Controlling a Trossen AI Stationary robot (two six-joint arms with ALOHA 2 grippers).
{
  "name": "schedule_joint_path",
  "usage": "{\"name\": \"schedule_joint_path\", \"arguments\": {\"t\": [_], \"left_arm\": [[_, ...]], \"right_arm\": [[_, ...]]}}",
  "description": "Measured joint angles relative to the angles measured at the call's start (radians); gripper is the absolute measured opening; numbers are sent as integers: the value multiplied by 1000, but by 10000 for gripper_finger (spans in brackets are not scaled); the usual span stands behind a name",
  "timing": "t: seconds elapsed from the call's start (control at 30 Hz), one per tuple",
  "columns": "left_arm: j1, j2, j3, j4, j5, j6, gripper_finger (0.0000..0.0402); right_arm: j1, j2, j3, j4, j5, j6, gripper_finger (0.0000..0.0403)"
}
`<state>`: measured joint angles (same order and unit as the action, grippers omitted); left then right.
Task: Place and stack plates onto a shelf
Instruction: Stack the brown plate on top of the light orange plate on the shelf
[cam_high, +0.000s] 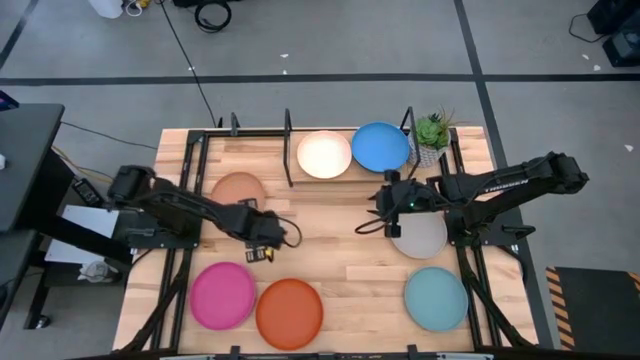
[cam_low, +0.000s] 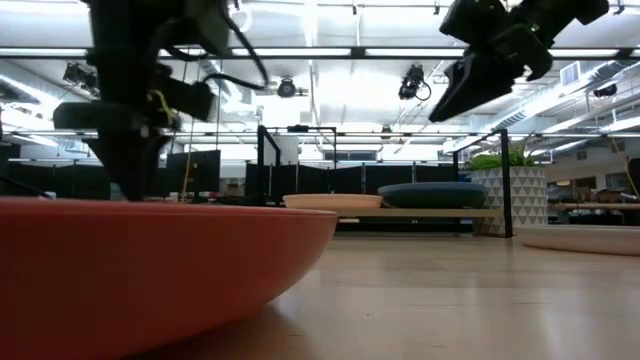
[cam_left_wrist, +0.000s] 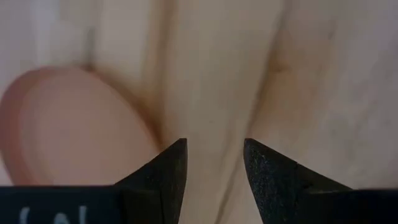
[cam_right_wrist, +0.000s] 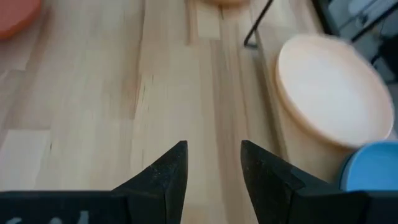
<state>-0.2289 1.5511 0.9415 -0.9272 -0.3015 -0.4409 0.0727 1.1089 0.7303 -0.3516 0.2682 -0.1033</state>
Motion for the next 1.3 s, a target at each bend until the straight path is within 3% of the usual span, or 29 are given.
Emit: {"name": "schedule_joint_path", "arguments": {"t": [0.23,0.53,0.83,0.97,1.17,1.3], "left_arm": [[64,-156,-142,66,-30,-117,166],[152,-161,-299,275,16,-50,166],[252,-160,-343,292,17,21,161],[278,-160,-345,299,43,55,121],[292,-160,-341,292,58,89,22],[288,-170,-284,207,74,104,19]], "right_arm": [[-26,1,0,51,-15,-30,155],[-38,2,-33,88,-82,-21,155],[-38,2,-58,99,-82,19,155],[-38,2,-62,99,-82,34,155],[-37,2,-62,100,-86,52,155],[-37,2,-62,100,-86,60,155]]}}
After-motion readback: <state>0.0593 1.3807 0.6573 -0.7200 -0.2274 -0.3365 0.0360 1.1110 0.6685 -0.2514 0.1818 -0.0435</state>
